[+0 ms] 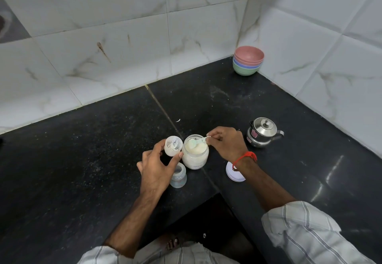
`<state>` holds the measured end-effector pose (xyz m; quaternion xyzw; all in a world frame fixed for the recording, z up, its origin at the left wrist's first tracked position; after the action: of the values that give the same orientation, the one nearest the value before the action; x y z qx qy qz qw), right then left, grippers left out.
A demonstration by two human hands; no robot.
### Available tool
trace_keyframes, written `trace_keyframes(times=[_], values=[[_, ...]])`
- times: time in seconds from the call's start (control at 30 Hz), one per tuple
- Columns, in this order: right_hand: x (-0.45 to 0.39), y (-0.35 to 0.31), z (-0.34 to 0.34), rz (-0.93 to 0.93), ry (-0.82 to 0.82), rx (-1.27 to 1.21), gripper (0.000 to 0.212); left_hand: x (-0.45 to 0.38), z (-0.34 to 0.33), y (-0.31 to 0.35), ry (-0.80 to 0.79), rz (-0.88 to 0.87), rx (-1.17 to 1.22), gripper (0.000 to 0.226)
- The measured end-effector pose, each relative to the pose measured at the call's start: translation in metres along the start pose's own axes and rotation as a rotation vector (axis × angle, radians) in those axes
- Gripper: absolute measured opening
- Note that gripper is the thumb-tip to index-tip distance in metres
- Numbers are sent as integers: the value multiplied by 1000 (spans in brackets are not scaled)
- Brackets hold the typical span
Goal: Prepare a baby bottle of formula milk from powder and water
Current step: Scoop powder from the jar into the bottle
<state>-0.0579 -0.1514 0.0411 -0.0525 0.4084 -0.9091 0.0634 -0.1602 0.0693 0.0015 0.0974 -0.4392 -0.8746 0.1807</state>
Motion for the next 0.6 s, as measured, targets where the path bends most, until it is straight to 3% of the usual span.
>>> trace_keyframes(times=[0.13, 0.27, 0.4, 0.6], values=[[4, -4, -1, 102, 24, 68, 6, 1, 0, 3, 10, -8, -8, 57], [10, -30, -16, 320, 9, 402, 17, 1, -2, 6, 18, -23, -9, 55], [10, -43, -38, 345, -107, 686, 25, 3, -2, 8, 16, -24, 0, 55], [7, -36, -41, 254, -137, 562, 26, 3, 4, 4, 36, -11, -10, 55]])
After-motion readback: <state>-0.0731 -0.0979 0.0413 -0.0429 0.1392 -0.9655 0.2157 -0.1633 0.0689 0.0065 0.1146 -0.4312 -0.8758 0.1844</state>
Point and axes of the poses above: each hand's wrist, its own x-axis away from the middle knuckle, its own z-axis out of the back of the hand, y = z × x, the point moved 6 cm from there along -x, towards the middle knuckle
